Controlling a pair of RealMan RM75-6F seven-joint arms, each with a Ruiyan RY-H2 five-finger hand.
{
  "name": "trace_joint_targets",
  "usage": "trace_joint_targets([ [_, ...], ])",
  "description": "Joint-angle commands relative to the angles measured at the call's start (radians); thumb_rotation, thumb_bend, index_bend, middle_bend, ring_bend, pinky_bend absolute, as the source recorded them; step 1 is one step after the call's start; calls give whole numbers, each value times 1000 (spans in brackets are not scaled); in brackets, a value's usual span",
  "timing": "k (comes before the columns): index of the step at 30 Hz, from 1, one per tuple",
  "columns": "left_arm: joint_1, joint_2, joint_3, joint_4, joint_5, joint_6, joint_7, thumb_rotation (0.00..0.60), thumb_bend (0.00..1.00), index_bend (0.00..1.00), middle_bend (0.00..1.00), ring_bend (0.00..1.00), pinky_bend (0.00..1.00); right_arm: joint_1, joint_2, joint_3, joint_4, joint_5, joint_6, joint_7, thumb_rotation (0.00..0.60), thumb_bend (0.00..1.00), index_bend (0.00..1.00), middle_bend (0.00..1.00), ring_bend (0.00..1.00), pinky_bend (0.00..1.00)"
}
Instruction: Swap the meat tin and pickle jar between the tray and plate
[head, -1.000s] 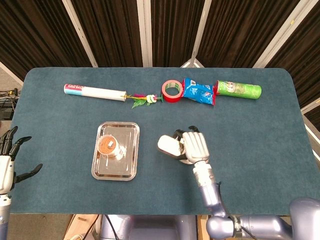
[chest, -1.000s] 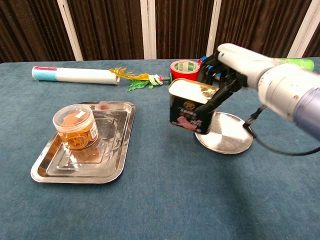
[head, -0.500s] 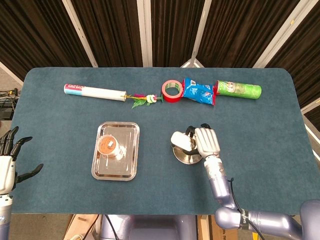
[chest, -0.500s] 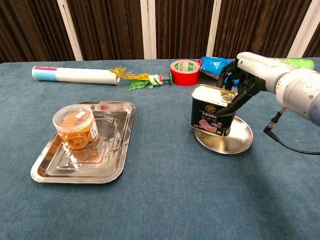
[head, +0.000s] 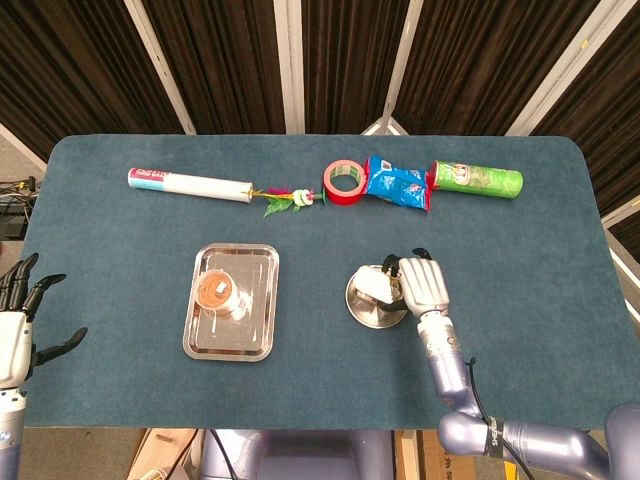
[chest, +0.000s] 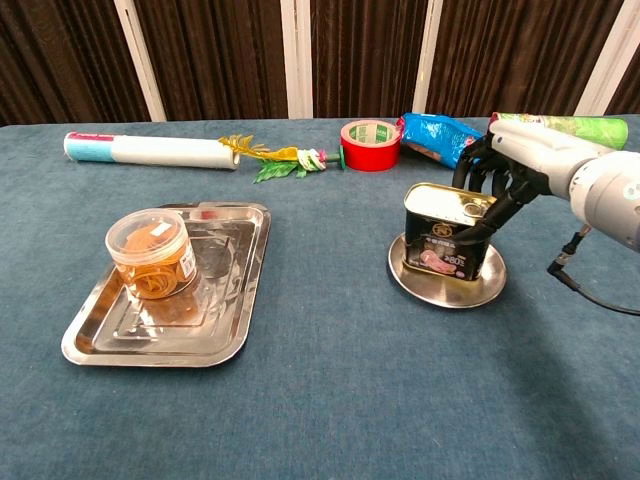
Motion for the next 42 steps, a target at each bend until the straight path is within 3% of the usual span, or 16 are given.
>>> trace_joint_targets([
  [1,0,-4,1,-1,2,0,8,600,146,255,0,0,68,0,54,-27,-53,41,-38,-62,600,109,321,417,391,67],
  [5,2,-5,1,-2,4,0,11,600,145,255,0,0,68,12,101,-36,-109,102,-64,-117,600,22,41,130,167,4],
  [8,2,-4,-1,-2,3,-1,11,600,146,255,0,0,68,13,132,-34,-151,135,-75,-122,600,0,0,17,70,0],
  [12,2,1,0,-2,0,-7,12,600,145,255,0,0,68,-15,189,-29,-198,118,-44,-82,600,0,0,1,51,0],
  [17,5,14,6,-14,-11,-23,34,600,145,256,0,0,68,-154,275,-66,-216,-104,114,97,600,0,0,1,51,0],
  [22,9,29,14,-52,-30,-44,67,600,146,256,0,0,68,-296,275,-154,-60,-378,283,316,600,0,0,2,51,0],
  [27,28,38,27,-93,-36,-32,125,600,145,252,0,0,68,-408,249,-279,132,-555,389,354,600,0,0,2,42,0],
  [33,46,36,38,-117,-50,-24,201,600,146,236,0,0,68,-435,260,-304,156,-633,397,304,600,0,0,2,6,0],
  [42,31,24,51,-118,-36,-61,228,600,146,231,0,0,68,-466,343,-303,44,-638,362,278,600,0,0,2,0,0],
])
